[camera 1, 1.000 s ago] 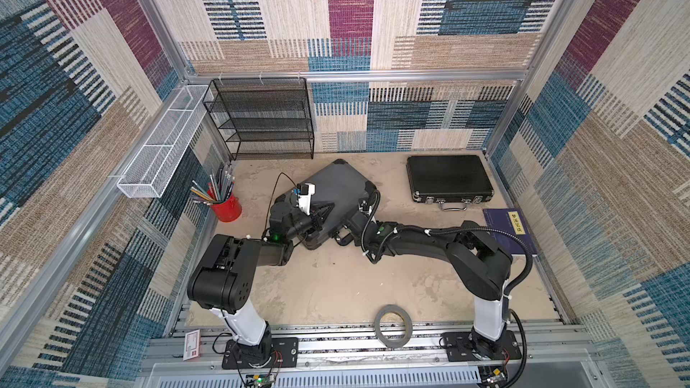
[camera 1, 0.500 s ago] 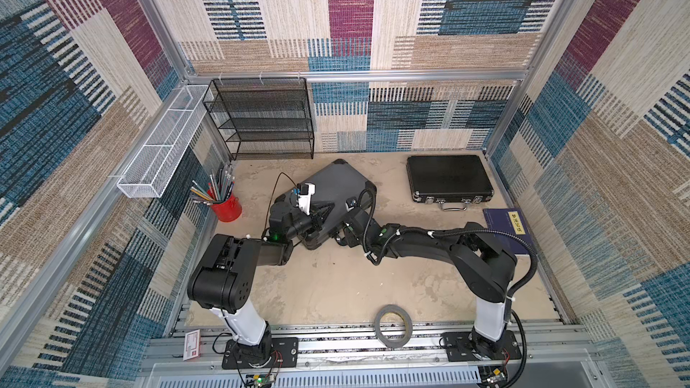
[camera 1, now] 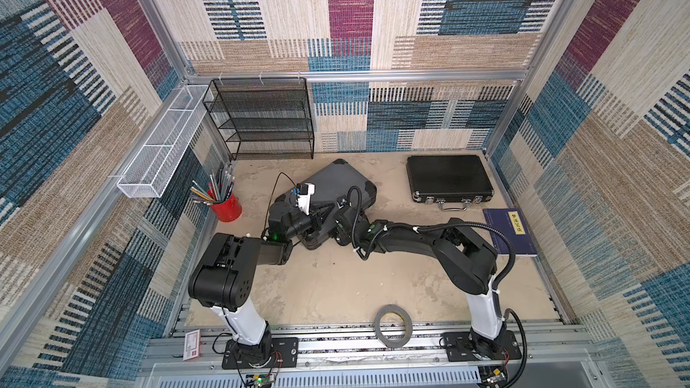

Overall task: Open the poker set cases
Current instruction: Open the fastener on the poker set case.

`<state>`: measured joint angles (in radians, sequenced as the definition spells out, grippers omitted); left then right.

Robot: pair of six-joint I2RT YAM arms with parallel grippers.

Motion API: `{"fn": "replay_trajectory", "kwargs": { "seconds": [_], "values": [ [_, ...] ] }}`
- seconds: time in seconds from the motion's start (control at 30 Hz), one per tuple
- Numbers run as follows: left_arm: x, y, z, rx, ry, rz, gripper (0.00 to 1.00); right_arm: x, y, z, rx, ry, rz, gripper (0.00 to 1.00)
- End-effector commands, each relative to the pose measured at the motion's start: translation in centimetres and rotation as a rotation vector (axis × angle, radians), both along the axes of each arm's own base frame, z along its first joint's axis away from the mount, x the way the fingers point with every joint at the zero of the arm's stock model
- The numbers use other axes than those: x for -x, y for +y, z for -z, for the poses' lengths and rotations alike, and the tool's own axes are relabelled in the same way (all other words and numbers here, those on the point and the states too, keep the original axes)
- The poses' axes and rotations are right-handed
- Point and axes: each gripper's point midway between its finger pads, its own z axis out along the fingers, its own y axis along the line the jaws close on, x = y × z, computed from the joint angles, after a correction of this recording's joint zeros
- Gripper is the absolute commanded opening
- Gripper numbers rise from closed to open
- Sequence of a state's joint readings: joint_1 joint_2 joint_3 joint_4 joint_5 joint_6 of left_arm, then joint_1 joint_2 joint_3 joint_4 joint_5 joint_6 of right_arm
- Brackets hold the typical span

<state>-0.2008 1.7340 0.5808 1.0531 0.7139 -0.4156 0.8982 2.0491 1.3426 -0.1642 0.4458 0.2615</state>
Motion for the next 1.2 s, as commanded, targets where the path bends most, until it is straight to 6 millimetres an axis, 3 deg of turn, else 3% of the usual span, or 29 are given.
{"fn": "replay_trajectory", "kwargs": {
  "seconds": [0.0,0.43,0.73,0.97,1.17],
  "values": [
    [3.9,1.7,10.8,-0.09,0.541,-0.068,0.04,-1.5,-2.0,-0.6,0.023,-0.069,0.136,0.46],
    [4.1,1.9,11.0,-0.091,0.546,-0.069,0.02,-0.8,-6.0,-1.4,-0.08,-0.052,0.364,0.37],
    [4.1,1.9,10.9,-0.088,0.543,-0.069,0.02,1.2,-6.2,-0.3,-0.188,0.027,0.372,0.38],
    [4.0,1.8,10.3,-0.076,0.539,-0.066,0.02,1.8,-6.6,-2.6,-0.258,0.001,0.26,0.5],
    [3.2,2.0,7.3,-0.066,0.486,-0.091,0.06,-1.6,-7.7,-6.6,-0.319,-0.04,0.124,0.63]
  ]
}}
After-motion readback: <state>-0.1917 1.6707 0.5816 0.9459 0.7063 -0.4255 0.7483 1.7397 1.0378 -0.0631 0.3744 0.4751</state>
